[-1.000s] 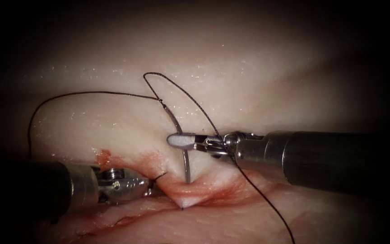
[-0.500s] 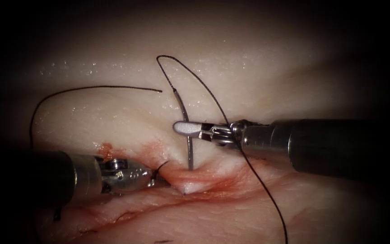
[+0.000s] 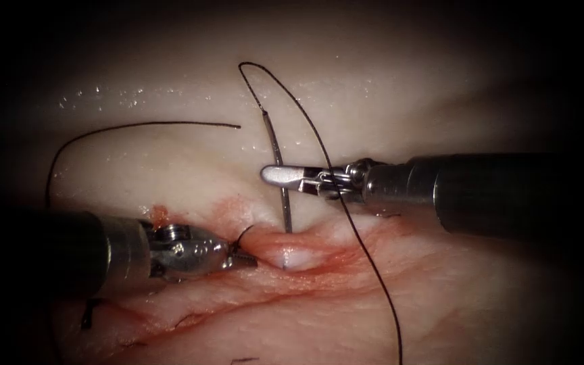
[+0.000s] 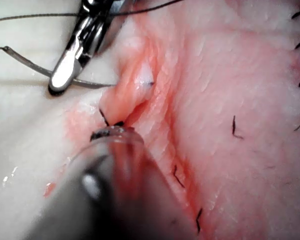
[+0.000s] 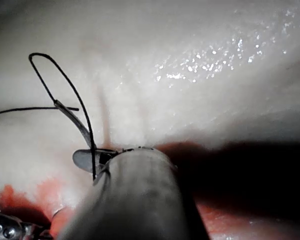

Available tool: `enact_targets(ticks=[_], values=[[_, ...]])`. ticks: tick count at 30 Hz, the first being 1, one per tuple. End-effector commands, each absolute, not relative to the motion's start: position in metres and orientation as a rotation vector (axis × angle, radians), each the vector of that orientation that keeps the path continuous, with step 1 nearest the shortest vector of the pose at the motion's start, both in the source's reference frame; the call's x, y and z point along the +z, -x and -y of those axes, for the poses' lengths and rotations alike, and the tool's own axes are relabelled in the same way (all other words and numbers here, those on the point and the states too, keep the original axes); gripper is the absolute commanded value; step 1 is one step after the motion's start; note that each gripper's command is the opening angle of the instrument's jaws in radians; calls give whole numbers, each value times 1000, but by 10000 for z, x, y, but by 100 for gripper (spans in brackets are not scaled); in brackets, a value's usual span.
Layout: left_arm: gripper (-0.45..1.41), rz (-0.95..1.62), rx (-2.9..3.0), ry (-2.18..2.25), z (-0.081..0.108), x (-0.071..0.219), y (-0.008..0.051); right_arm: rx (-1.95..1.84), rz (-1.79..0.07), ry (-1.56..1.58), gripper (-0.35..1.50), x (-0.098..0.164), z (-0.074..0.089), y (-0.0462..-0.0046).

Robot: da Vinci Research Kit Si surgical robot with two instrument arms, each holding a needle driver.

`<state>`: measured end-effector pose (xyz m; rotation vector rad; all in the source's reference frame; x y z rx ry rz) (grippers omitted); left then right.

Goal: Wound Closure

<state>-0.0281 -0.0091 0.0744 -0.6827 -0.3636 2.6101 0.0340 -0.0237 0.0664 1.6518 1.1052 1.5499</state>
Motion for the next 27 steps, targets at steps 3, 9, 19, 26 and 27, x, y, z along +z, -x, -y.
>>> enact_targets(ticks=[3,9,19,26,27], values=[[20,365,2612,686,92,750,285,1570,-1061,-1707,-35,659,254,-355],[20,364,2613,686,93,751,284,1572,-984,-1760,-35,621,281,-374],[20,367,2617,690,92,751,279,1543,-920,-1755,-35,592,319,-377],[20,365,2618,689,91,752,278,1554,-908,-1792,-35,589,337,-380],[20,365,2618,689,91,752,278,1554,-908,-1792,-35,589,337,-380]])
